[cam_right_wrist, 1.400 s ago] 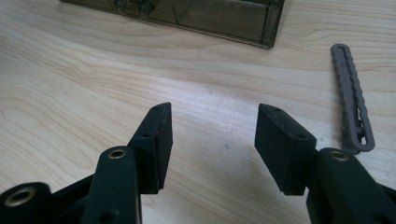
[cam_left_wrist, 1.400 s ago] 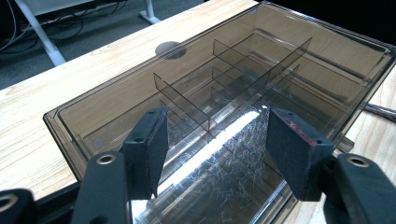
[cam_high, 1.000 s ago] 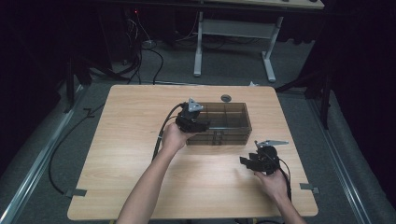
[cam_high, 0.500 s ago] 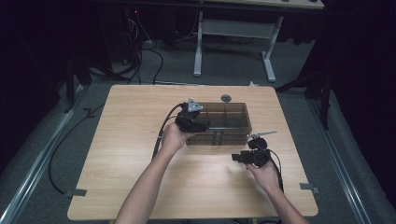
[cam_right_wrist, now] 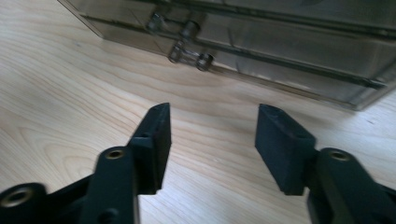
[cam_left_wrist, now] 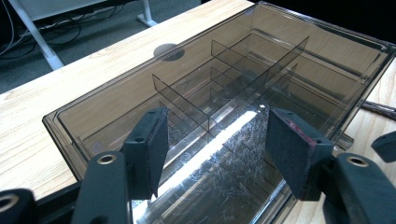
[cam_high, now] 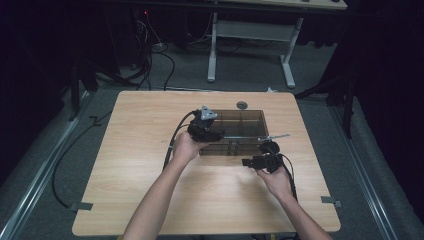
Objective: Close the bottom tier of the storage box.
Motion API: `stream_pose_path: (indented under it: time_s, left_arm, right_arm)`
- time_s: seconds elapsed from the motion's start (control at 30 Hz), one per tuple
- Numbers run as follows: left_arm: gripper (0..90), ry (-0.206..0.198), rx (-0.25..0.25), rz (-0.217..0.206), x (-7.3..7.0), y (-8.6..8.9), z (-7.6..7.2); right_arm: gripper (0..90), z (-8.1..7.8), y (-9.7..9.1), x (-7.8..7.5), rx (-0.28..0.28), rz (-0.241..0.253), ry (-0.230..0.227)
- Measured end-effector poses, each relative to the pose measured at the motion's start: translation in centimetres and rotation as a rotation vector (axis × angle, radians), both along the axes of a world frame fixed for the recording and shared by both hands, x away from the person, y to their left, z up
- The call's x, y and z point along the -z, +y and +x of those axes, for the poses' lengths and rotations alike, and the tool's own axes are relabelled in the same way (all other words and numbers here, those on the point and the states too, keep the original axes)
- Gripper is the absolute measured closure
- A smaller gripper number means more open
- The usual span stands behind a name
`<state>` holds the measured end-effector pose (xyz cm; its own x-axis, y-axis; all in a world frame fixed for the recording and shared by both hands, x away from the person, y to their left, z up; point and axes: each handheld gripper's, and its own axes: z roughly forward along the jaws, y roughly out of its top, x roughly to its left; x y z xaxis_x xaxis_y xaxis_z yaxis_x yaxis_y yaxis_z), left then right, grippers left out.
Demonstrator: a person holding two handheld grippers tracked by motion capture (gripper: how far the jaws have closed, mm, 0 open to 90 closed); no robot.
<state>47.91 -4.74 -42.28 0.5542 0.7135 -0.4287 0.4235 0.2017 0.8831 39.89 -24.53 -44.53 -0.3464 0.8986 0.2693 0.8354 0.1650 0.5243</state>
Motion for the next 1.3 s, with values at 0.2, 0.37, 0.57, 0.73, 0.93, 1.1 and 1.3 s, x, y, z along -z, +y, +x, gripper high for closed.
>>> stream_pose_path:
  time_s: [0.2, 0.37, 0.57, 0.73, 0.93, 1.1, 1.3]
  left_arm:
    - [40.0, -0.002, -0.005, 0.010, 0.0, -0.1, 0.0]
    - [40.0, -0.002, -0.004, 0.009, 0.0, 0.0, 0.0]
    - [40.0, -0.006, -0.006, 0.003, 0.0, 0.0, -0.1]
    - [40.0, -0.008, -0.007, -0.001, 0.1, 0.0, -0.1]
    - [39.9, -0.013, -0.012, -0.012, 0.1, 0.0, -0.2]
    - [40.0, -0.025, -0.015, -0.020, 0.3, 0.1, -0.3]
    - [40.0, -0.022, -0.016, -0.024, 0.3, 0.1, -0.3]
  right_arm:
    - [50.0, 0.3, 1.2, -0.3, 0.003, -0.019, -0.023]
    - [50.0, 0.9, 2.1, -0.1, -0.009, -0.008, -0.005]
    - [50.4, 1.3, 3.0, -0.1, -0.010, -0.044, -0.008]
    - [52.3, 1.8, 3.6, 0.2, -0.003, -0.042, 0.022]
    - [52.1, 2.6, 3.8, 0.8, 0.042, 0.010, 0.091]
    - [51.9, 3.0, 4.0, 1.1, 0.066, 0.002, 0.096]
    - [51.2, 3.3, 4.3, 1.4, 0.087, -0.019, 0.107]
